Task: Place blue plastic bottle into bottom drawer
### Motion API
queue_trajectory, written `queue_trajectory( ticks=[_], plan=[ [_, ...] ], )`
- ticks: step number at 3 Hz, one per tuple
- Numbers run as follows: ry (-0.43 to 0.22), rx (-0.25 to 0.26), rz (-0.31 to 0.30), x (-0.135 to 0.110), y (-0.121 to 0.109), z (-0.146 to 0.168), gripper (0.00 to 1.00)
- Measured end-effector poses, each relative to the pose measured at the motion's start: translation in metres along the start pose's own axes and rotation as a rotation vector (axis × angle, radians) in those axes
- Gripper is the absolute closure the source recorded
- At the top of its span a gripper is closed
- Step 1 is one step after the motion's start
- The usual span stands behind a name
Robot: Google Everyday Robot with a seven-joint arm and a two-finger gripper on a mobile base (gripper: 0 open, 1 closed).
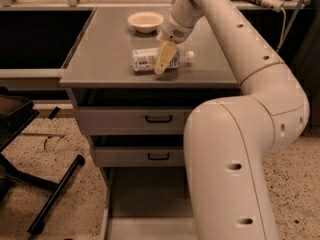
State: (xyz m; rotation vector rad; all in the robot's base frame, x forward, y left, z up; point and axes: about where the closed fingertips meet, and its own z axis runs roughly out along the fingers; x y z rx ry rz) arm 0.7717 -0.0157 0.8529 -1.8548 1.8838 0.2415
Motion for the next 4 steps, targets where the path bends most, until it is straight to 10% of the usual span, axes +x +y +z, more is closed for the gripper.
queue_trajectory(
  ticks=[2, 4],
  plan=[
    [-0.003, -0.001, -0.003, -0.003, 0.002, 0.001, 0.65],
    [-0.016, 0.145, 0.007, -0.037, 0.034, -0.083, 1.0]
  ],
)
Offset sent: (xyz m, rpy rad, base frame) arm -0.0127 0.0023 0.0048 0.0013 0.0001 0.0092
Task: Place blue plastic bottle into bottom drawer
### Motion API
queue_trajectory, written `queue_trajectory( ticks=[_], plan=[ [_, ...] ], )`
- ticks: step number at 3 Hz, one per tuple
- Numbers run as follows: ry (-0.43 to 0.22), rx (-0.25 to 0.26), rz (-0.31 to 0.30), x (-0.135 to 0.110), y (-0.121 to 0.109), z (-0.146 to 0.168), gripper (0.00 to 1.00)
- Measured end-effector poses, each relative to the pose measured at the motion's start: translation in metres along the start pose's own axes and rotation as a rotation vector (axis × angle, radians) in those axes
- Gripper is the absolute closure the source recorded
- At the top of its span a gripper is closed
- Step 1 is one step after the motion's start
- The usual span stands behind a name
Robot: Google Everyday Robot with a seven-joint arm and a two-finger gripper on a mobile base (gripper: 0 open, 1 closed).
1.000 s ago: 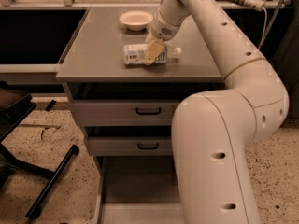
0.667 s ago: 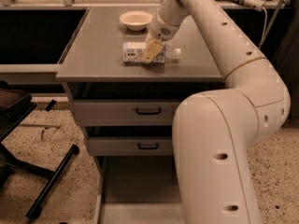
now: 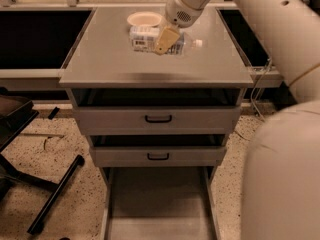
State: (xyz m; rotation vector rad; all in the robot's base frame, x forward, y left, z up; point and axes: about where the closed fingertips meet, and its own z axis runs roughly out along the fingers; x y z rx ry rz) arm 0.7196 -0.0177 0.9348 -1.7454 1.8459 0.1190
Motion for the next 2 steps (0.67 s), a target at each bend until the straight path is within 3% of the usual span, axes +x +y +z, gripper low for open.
queue_trajectory(
  ticks=[2],
  plan=[
    [-0.006, 0.176, 0.022, -0.052, 0.078, -0.095, 1.0]
  ],
)
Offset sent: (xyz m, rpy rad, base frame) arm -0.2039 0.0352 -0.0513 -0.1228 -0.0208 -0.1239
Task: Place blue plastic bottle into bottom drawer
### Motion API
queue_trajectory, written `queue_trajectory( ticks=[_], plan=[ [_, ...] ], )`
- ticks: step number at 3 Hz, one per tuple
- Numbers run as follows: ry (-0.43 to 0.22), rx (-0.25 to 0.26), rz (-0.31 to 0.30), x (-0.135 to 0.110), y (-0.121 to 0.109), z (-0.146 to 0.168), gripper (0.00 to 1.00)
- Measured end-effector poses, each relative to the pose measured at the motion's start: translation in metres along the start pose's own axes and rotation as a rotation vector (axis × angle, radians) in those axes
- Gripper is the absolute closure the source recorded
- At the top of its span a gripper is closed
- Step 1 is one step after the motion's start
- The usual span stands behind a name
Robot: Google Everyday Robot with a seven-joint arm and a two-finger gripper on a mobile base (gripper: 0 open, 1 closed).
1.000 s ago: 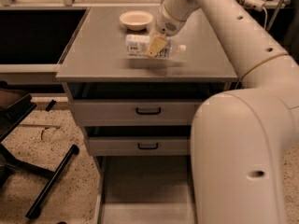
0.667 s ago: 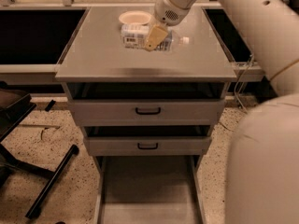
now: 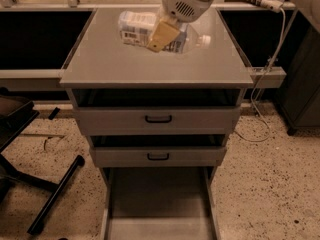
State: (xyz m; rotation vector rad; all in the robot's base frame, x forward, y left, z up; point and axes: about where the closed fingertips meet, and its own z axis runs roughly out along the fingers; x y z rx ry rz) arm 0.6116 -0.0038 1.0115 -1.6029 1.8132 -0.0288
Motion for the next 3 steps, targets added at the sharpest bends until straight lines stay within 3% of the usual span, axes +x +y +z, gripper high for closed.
queue_trajectory(
  ticks=[1, 2, 3],
  plan=[
    [-0.012, 0.111, 0.074, -0.002, 0.031, -0.03, 1.0],
    [-0.004, 0.149, 0.153, 0.024, 0.07, -0.02, 1.0],
    [0.043, 0.082, 0.192, 0.078, 0.115, 0.05, 1.0]
  ],
)
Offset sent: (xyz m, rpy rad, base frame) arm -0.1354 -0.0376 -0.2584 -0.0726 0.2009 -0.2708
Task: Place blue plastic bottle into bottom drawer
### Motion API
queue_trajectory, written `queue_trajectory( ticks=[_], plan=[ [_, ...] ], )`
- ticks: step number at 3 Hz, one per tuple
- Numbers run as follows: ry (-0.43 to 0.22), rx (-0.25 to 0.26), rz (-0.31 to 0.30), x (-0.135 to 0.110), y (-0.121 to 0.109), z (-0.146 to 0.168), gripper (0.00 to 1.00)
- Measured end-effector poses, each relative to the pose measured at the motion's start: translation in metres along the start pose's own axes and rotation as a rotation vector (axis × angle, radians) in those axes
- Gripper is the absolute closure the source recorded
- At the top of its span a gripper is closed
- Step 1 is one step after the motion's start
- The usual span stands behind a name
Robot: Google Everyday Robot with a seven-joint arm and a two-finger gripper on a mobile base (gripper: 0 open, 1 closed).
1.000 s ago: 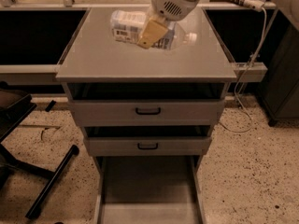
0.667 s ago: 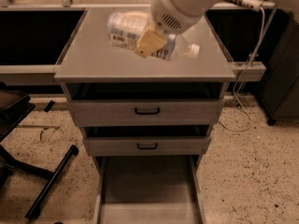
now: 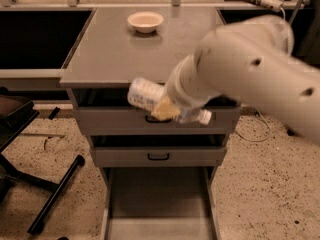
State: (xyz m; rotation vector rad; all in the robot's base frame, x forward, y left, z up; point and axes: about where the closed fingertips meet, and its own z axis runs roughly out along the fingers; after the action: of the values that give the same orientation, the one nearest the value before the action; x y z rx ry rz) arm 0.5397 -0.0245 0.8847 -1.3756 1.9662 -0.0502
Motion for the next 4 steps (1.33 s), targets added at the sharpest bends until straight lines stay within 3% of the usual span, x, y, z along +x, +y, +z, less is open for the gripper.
queue_trajectory(
  ticks=[1, 2, 3, 4],
  plan=[
    [0.07, -0.12, 0.038, 0.08, 0.05, 0.08, 1.0],
    [0.085, -0.174, 0.109, 0.134, 0.089, 0.134, 1.0],
    [0.085, -0.174, 0.109, 0.134, 0.089, 0.134, 1.0],
    [0.082, -0.198, 0.14, 0.15, 0.105, 0.154, 1.0]
  ],
)
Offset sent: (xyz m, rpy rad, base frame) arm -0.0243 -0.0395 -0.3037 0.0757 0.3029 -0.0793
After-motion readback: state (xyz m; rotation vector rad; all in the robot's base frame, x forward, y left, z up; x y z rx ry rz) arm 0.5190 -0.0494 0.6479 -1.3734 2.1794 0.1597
